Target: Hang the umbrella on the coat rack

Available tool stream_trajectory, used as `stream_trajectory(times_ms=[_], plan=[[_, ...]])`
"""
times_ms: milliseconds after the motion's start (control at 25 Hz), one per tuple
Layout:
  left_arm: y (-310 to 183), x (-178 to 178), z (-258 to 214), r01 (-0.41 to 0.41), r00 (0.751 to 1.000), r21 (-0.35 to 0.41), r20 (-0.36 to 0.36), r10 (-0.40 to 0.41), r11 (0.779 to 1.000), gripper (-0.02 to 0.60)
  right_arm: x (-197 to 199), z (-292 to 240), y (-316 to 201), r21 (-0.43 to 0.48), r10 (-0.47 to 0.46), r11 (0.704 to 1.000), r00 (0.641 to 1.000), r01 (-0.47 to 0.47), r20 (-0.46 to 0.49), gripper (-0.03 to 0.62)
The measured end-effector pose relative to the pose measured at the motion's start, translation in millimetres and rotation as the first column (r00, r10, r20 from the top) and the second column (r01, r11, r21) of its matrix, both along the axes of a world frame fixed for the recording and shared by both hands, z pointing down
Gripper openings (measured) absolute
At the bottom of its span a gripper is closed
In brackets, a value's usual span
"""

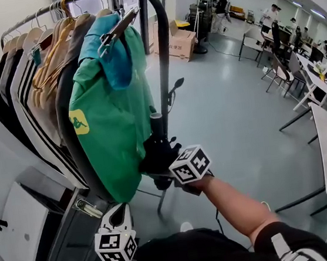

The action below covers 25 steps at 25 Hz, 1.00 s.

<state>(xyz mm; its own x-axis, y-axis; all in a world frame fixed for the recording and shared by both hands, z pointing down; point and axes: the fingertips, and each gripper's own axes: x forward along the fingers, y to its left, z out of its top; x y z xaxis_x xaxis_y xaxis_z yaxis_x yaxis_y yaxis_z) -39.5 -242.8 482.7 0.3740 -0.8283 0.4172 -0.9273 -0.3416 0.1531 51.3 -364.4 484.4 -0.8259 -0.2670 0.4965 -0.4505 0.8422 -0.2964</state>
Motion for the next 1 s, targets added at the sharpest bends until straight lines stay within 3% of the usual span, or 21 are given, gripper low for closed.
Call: stream_trajectory(times_ms=[280, 560, 1000], plan=[[0.1, -5.2, 1.5, -0.013, 1.000, -0.006, 0.005, 0.013, 1.000, 0.015, 10.5, 46.7, 2.9, -0.089, 0.109, 0.990, 0.993, -0.113, -0.042, 0.252], [3.1, -17.6, -2.3, -0.012, 1.000, -0.005, 0.011, 0.012, 1.000, 0.015, 21.8, 81.2, -8.2, -0.118, 0.228, 0.964, 0.968, -0.240, -0.101, 0.252], [-2.6, -16.5, -4.7, -0.075, 0.997, 0.005, 0.020, 0.075, 0.997, 0.015, 53.9, 112.2, -52.0, 0.017, 0.388, 0.919, 0.896, -0.393, -0.215, 0.255]])
